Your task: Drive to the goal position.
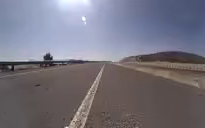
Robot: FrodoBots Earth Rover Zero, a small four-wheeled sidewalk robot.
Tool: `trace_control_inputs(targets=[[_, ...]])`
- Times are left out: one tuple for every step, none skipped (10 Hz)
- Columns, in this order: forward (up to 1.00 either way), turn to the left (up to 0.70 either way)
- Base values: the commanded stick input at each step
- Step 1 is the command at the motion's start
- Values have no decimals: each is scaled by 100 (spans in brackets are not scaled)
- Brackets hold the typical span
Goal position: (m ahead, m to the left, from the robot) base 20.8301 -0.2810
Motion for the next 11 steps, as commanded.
trace_control_inputs(targets=[[100,0],[100,0],[100,0],[100,0],[100,0],[100,0],[100,0],[100,0],[100,0],[100,27],[100,27]])
